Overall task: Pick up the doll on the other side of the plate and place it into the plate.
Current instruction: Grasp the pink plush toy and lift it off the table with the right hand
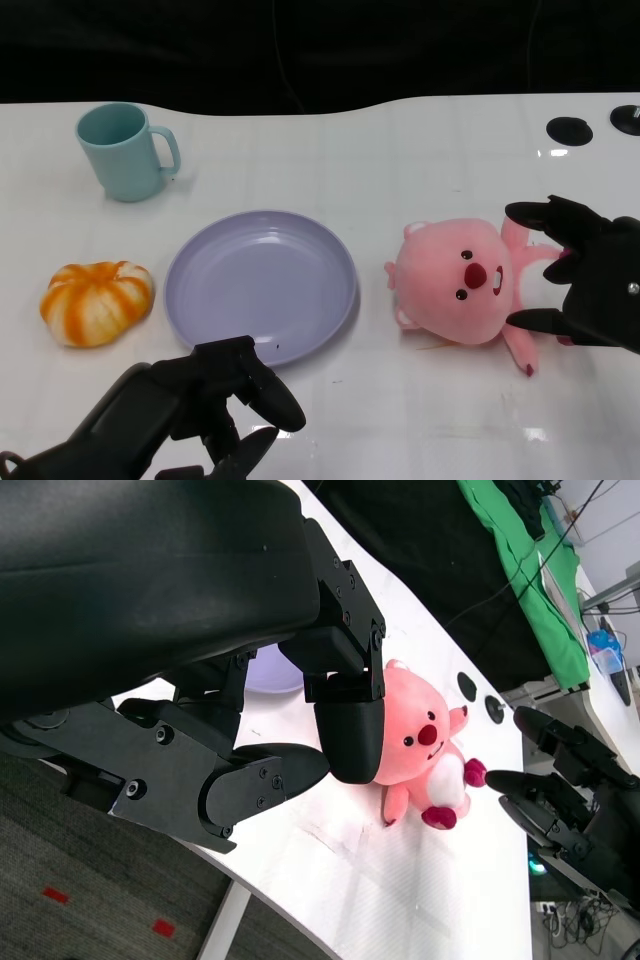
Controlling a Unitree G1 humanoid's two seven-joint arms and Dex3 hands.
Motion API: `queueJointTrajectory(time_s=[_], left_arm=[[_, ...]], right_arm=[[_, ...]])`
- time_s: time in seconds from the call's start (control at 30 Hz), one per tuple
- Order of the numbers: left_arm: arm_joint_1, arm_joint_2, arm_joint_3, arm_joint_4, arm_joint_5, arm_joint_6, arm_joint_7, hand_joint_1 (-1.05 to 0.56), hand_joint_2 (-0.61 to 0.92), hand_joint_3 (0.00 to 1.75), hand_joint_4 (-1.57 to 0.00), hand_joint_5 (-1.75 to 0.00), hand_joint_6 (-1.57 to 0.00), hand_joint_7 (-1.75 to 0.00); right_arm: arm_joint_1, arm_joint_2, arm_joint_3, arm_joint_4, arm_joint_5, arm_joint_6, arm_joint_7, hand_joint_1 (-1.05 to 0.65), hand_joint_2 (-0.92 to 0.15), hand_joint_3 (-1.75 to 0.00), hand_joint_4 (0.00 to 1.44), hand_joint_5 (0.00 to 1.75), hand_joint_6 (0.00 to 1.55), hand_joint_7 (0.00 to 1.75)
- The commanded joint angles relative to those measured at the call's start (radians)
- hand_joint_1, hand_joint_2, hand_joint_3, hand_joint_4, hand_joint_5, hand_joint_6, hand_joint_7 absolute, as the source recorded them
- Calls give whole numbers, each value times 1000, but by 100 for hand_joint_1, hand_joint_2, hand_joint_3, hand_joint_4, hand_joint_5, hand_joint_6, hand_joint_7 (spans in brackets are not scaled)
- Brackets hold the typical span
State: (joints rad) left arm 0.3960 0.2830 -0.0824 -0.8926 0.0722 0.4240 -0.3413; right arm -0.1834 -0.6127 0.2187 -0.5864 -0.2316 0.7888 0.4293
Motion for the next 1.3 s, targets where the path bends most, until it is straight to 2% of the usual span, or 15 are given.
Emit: queueJointTrajectory(time_s=[0.03, 0.27, 0.43, 0.53, 0.63, 0.87, 1.2, 1.3], left_arm=[[-3, 9, -3, -4, 7, 5, 15, -21, 77, 72, -62, -161, -62, -119], [-17, 8, -13, 13, 10, -6, 16, -21, 76, 72, -62, -161, -62, -120], [-23, 6, -23, 26, 13, -15, 20, -22, 77, 72, -62, -161, -62, -119], [-30, 3, -32, 29, 15, -11, 22, -22, 76, 71, -63, -161, -62, -119], [-31, 1, -35, 30, 16, -13, 24, -22, 76, 71, -64, -161, -63, -118], [-35, 3, -36, 34, 14, -19, 30, -22, 76, 70, -63, -161, -63, -118], [-42, 3, -45, 46, 21, -17, 34, -21, 76, 71, -63, -161, -64, -116], [-43, 4, -47, 50, 23, -18, 34, -22, 76, 72, -63, -161, -64, -116]], right_arm=[[-24, -46, 30, 6, -50, -18, 16, -75, -92, -8, 1, 75, 1, 12], [-75, -105, 138, 17, -193, 1, 73, -78, -92, -8, 0, 69, 8, 13], [-102, -106, 180, 43, -269, 14, 112, -77, -92, -10, 1, 67, 10, 12], [-116, -111, 198, 96, -311, -39, 117, -77, -92, -11, 4, 66, 11, 12], [-121, -99, 197, 125, -336, -65, 122, -77, -92, -12, 6, 66, 13, 12], [-173, -68, 264, 275, -470, -150, 108, -81, -92, -20, 12, 64, 19, 10], [-215, 11, 266, 454, -551, -279, 80, -80, -92, -23, 17, 63, 34, 11], [-229, 41, 261, 501, -561, -300, 70, -81, -92, -30, 19, 62, 36, 9]])
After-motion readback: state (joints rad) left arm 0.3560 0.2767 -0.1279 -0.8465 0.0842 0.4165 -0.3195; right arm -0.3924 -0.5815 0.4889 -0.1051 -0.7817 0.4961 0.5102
